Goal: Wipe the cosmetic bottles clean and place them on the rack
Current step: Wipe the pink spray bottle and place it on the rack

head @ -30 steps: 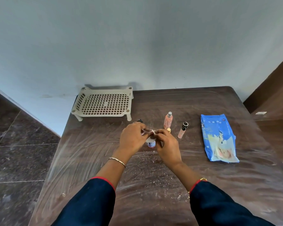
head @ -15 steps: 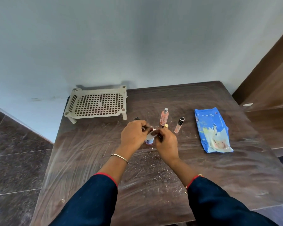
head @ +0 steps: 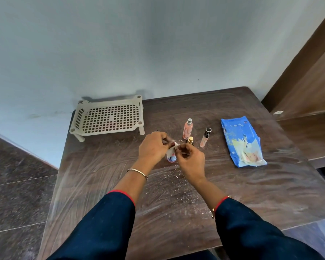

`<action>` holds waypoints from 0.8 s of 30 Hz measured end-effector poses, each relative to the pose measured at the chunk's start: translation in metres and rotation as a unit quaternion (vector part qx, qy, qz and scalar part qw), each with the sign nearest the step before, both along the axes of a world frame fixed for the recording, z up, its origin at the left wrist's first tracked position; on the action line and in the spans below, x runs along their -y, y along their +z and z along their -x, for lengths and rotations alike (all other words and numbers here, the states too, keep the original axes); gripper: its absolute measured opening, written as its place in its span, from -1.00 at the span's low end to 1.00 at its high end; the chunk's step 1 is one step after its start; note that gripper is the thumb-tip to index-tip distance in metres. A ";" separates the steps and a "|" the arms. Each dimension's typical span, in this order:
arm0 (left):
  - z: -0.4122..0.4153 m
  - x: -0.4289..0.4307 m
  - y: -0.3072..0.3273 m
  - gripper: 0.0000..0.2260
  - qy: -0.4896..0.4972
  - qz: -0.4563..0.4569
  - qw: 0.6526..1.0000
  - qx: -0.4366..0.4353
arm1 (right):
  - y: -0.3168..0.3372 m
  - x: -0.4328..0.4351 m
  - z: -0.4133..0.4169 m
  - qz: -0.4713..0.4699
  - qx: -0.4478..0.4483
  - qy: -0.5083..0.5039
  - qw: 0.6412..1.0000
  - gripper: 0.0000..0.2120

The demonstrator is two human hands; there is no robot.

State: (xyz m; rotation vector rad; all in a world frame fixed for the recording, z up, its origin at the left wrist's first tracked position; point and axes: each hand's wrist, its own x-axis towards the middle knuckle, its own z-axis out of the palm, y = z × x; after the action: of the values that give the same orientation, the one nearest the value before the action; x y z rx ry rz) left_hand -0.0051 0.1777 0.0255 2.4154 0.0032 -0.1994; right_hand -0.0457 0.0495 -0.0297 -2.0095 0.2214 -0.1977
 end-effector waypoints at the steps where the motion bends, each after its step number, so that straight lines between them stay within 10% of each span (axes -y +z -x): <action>1: -0.002 0.000 -0.001 -0.90 0.001 0.023 1.000 -0.013 | 0.000 0.000 -0.001 0.010 0.000 -0.001 1.000 -0.97; 10: -0.007 0.000 -0.005 -0.85 0.027 0.110 0.991 -0.065 | 0.010 0.002 -0.010 -0.005 0.009 0.059 0.998 -0.69; 24: -0.003 0.002 -0.010 -0.91 0.049 0.230 0.968 -0.082 | 0.000 0.008 0.004 -0.046 0.029 -0.027 0.998 -0.85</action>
State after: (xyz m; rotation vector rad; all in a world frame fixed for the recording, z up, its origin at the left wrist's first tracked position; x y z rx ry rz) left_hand -0.0022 0.1761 0.0153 1.9250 0.1381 -0.3172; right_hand -0.0492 0.0413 -0.0295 -1.9049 0.2448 -0.2748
